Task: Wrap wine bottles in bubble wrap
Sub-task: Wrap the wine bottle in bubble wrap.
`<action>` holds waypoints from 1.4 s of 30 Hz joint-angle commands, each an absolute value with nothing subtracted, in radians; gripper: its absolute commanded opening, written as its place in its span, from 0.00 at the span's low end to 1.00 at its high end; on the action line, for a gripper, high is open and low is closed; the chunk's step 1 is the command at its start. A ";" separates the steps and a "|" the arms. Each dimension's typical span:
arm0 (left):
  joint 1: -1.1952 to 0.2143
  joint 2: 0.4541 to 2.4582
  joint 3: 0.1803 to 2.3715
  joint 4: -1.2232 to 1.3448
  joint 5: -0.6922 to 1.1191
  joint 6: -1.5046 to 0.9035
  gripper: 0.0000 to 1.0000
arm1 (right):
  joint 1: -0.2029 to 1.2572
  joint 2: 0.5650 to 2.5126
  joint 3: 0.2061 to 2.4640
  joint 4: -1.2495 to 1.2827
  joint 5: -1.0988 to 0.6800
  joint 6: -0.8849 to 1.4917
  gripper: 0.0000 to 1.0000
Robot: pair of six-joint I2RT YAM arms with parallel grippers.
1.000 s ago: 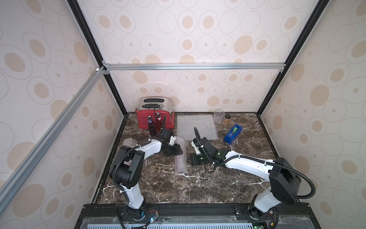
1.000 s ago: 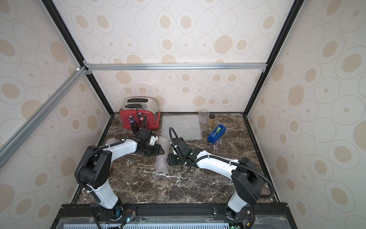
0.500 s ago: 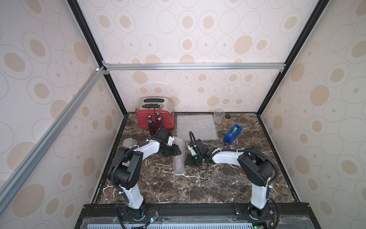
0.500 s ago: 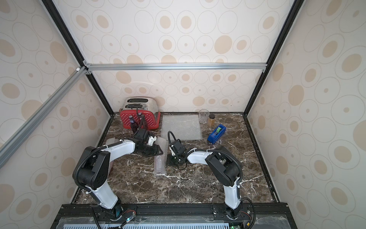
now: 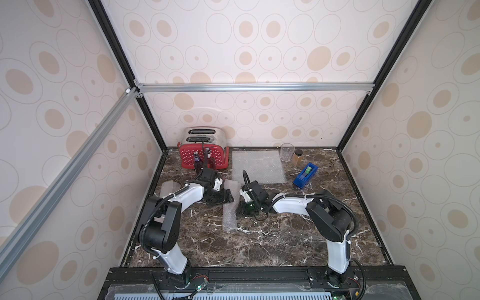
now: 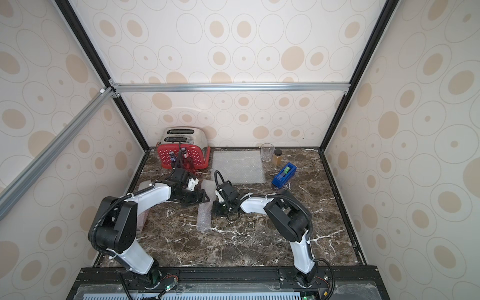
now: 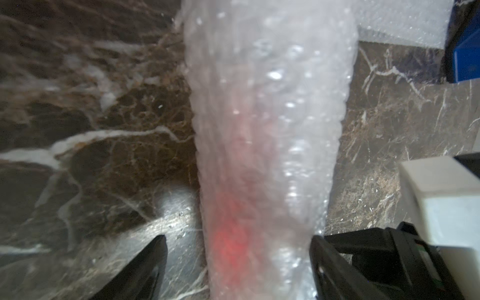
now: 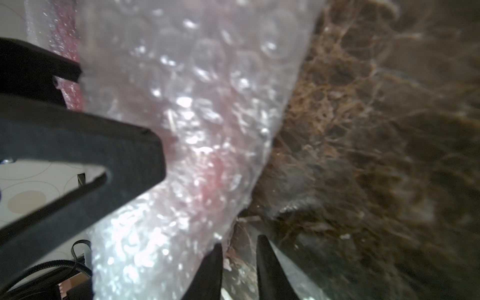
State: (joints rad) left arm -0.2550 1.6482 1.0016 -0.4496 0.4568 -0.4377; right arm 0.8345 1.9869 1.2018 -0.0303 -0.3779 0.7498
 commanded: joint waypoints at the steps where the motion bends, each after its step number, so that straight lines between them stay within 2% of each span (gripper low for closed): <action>1: -0.250 1.587 0.979 -0.499 0.443 -0.403 0.84 | 0.857 2.009 1.247 -0.048 -0.389 0.733 0.26; 8: -0.250 1.586 0.919 -0.456 0.409 -0.393 0.65 | 0.868 2.015 1.266 -0.071 -0.382 0.722 0.26; 14: -0.249 1.608 0.932 -0.458 0.405 -0.408 0.57 | 0.867 1.996 1.243 -0.065 -0.372 0.722 0.26; 20: -0.249 1.604 0.931 -0.454 0.392 -0.413 0.56 | 0.865 1.956 1.231 -0.070 -0.391 0.725 0.26; 25: -0.249 1.608 0.936 -0.453 0.390 -0.416 0.56 | 0.865 1.896 1.157 0.057 -0.459 0.828 0.27; 29: -0.250 1.609 0.936 -0.449 0.390 -0.419 0.55 | 0.865 1.890 1.102 0.209 -0.534 0.949 0.31; 37: -0.249 1.611 0.933 -0.446 0.387 -0.422 0.55 | 0.876 1.931 1.114 0.324 -0.607 1.012 0.45; 42: -0.250 1.615 0.936 -0.445 0.383 -0.422 0.55 | 0.880 1.984 1.158 0.328 -0.641 1.034 0.44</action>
State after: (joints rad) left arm -0.2535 1.5948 0.9203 -0.4408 0.4206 -0.4156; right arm 0.8665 1.9465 1.1294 0.2886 -0.6056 0.9924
